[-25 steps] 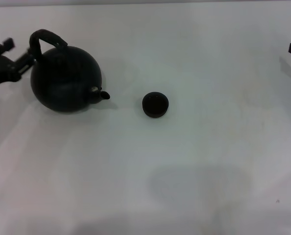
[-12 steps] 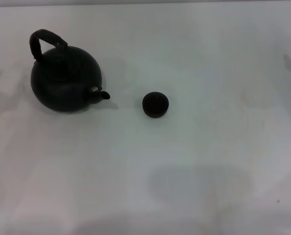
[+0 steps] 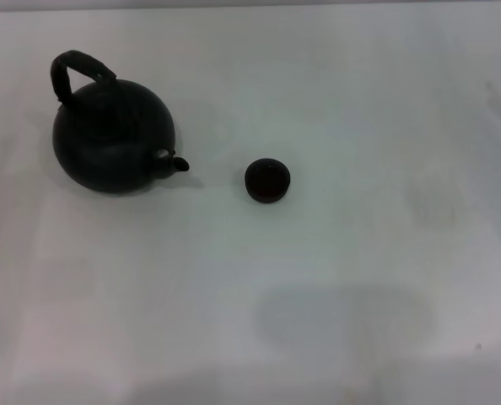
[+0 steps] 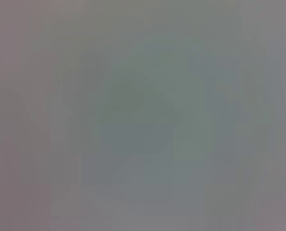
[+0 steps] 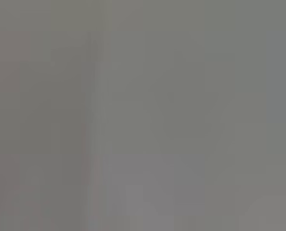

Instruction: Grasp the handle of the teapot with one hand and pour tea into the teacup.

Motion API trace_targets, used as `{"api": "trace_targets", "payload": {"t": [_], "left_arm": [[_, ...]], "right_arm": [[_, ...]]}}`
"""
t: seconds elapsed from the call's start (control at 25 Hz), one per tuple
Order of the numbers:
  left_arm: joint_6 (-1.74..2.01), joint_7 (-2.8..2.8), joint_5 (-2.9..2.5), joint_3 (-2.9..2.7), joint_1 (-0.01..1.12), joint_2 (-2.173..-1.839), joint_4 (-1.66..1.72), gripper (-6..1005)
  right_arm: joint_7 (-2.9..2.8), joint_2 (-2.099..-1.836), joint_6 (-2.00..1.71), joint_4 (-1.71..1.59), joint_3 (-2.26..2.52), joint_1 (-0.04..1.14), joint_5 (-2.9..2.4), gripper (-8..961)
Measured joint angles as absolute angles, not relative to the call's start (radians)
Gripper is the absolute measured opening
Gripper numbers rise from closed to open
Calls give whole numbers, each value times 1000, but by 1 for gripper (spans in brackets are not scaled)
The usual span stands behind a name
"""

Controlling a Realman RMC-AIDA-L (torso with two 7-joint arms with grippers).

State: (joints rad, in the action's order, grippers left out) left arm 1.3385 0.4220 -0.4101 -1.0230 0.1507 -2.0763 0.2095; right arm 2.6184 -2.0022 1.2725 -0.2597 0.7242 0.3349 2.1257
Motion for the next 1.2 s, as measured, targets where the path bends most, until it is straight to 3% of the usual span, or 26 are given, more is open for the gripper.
{"api": "trace_targets", "payload": {"t": [0.2, 1.2], "left_arm": [[1334, 381, -319, -1010, 170, -2070, 208, 625], [1306, 391, -233, -815, 289, -2077, 80, 619]], "right_arm": [[2701, -2005, 1443, -118, 592, 320, 2234, 876], [2716, -2008, 1416, -58, 484, 300, 2246, 876]]}}
